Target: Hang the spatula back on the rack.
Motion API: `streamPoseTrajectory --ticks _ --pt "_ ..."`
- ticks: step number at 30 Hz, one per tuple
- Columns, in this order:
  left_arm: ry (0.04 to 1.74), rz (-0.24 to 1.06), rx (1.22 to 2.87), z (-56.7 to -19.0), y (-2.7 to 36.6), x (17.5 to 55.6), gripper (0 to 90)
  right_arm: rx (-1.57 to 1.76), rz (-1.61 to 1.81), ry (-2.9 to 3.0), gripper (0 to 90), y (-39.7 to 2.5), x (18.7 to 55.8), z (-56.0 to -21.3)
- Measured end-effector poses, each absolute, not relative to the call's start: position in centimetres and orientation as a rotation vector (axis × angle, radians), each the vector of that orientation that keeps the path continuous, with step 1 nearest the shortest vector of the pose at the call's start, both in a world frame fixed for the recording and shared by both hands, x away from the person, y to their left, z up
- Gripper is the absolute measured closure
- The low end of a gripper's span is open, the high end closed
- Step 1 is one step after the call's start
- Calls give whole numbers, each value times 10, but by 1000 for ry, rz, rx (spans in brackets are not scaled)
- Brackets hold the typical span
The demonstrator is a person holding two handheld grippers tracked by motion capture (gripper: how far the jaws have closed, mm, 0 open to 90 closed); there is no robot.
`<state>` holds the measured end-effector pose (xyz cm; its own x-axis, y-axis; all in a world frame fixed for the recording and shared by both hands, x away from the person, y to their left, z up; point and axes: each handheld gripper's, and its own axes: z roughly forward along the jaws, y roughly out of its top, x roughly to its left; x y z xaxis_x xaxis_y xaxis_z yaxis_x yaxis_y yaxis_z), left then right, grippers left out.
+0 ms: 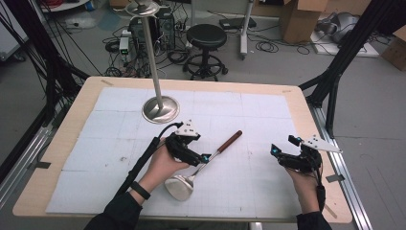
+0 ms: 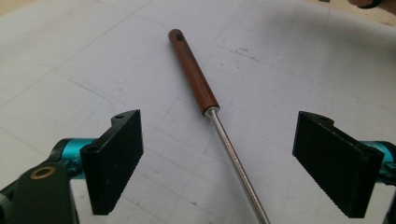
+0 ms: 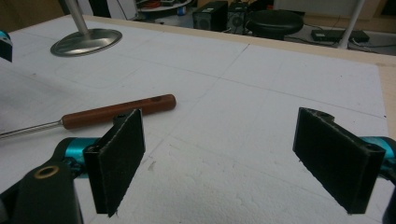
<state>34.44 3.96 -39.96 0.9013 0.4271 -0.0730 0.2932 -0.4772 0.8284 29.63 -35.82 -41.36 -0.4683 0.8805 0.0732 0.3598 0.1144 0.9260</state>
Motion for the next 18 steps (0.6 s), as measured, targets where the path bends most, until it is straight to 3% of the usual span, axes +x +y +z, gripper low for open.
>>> streamPoseTrajectory --ticks 6,10,18 --pt "532 139 2143 -410 25 344 205 1197 1340 1891 159 -358 297 -414" --pt "531 133 2191 -416 17 343 297 1201 1349 1886 159 -359 297 -414" --pt "558 150 2268 -424 10 341 387 1199 1348 1887 159 -359 297 -414"
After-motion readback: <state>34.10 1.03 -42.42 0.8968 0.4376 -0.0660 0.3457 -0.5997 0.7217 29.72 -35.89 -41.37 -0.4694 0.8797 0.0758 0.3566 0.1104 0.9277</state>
